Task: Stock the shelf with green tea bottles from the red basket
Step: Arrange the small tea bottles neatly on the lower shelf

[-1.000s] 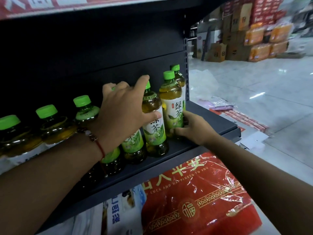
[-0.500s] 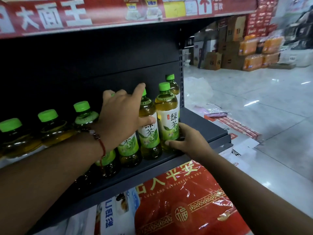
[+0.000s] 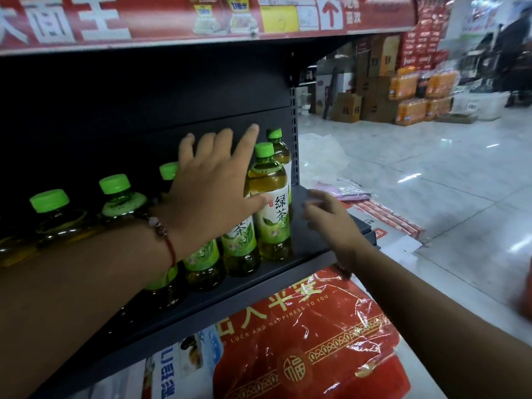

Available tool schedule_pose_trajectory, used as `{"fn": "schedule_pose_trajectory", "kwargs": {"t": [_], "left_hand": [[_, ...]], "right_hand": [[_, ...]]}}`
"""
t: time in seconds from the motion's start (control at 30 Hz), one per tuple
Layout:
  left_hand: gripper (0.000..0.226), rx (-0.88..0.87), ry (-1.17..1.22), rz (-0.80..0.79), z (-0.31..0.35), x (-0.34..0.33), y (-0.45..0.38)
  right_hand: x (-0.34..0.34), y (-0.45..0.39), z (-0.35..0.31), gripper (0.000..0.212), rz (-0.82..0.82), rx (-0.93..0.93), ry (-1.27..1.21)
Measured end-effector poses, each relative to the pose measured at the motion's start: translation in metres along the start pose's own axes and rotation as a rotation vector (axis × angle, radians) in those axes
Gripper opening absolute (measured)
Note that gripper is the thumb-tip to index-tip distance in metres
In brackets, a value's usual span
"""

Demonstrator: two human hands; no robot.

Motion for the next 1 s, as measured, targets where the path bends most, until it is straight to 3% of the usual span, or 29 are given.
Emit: {"fn": "schedule_pose_trajectory", "kwargs": {"t": [0.1,0.27,0.5,1.0], "left_hand": [[0.109,-0.018,0.012,-0.053,0.006,-0.012,-0.007],[0.107,-0.021,0.016,0.009,0.007,-0.024,-0.006],[0.105,0.022,0.083,0.002,0.011,-0.027,-0.007],[0.104,0.066,0.124,-0.051,0.012,-0.024,-0.004]], "right_hand": [[0.006,-0.017,0.009,0.050,0.153,-0.093,0.042],[-0.023,-0.045,0.010,0.071,0.011,-0.093,0.292],[-0.041,-0.070,0.013,0.039,0.096,0.019,0.680],[0.016,-0.041,0.019,0.041,-0.007,0.023,0.669]]}}
Point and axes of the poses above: each hand's wrist, its own y-axis away from the middle knuckle, its own x-axis out of the back of the hand, z = x × y, the point moved 2 cm from there along -y, towards the middle knuckle, and after that the axes turned 9 degrees about y, right-handed, at the moved point
